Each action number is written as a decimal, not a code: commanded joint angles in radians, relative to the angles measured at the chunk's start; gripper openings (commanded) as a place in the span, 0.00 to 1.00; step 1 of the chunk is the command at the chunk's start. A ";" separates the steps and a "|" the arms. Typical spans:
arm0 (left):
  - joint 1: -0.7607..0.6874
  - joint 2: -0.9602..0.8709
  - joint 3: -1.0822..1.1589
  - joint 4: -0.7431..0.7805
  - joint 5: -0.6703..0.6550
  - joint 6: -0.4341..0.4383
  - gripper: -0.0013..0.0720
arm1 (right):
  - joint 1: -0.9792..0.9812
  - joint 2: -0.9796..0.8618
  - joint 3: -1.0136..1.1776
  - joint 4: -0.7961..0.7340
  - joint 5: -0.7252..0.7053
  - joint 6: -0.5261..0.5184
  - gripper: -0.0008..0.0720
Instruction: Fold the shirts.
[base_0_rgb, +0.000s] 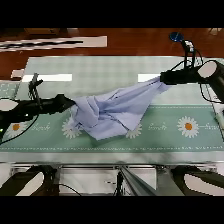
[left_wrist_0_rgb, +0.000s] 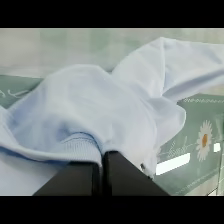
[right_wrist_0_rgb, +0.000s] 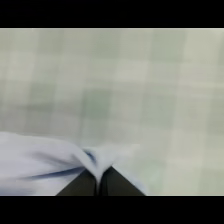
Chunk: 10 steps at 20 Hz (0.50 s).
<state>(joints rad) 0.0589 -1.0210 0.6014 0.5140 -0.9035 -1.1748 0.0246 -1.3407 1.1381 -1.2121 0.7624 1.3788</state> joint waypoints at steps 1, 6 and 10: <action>-0.010 -0.120 -0.008 -0.062 0.055 0.050 0.06 | 0.003 -0.038 -0.001 -0.002 -0.106 -0.003 0.05; -0.008 -0.156 -0.005 -0.063 0.058 0.101 0.06 | 0.003 -0.037 0.069 -0.047 0.018 -0.004 0.49; 0.015 -0.156 0.043 -0.063 0.055 0.120 0.11 | 0.003 -0.001 0.272 -0.276 0.344 -0.006 0.69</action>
<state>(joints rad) 0.0620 -1.1694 0.6170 0.4557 -0.8516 -1.0771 0.0273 -1.3621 1.2984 -1.3361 0.8867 1.3735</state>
